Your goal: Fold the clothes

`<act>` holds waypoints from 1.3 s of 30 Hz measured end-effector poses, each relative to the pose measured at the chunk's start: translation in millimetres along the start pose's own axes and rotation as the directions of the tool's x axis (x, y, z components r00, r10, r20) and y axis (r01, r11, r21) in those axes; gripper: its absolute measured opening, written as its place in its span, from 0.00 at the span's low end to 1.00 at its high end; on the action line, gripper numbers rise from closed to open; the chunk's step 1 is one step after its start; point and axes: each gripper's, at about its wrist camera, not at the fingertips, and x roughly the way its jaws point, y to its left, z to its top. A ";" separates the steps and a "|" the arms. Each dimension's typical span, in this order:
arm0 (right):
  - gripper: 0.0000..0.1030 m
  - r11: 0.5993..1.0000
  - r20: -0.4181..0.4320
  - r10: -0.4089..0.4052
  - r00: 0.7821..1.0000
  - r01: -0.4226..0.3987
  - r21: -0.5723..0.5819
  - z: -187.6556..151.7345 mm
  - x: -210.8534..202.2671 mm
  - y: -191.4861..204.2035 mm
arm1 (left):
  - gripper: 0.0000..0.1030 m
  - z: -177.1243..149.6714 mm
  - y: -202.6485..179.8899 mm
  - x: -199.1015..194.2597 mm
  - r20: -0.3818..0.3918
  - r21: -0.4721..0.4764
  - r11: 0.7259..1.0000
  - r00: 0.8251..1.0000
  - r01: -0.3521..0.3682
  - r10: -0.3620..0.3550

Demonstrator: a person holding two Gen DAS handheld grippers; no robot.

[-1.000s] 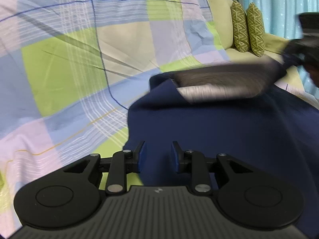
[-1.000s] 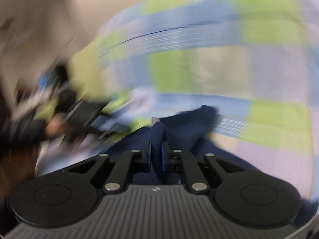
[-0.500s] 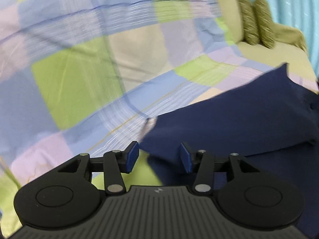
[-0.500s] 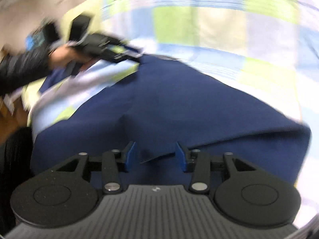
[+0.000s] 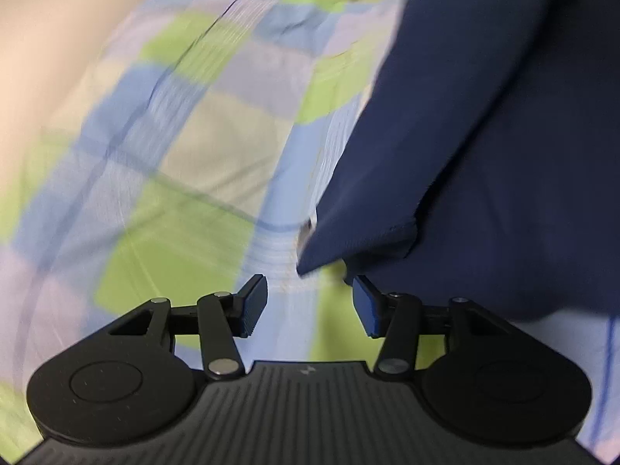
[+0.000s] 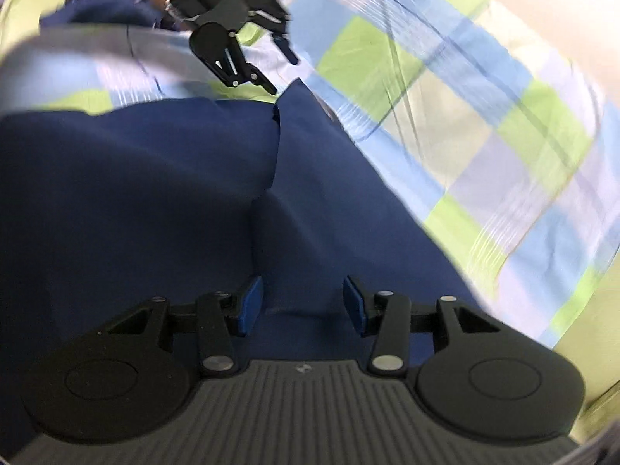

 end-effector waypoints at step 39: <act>0.01 0.862 -0.043 -0.453 0.891 0.424 -0.278 22.8 68.7 -163.9 | 0.01 108.3 106.7 48.4 -0.077 -0.157 0.971 0.978 0.181 -0.195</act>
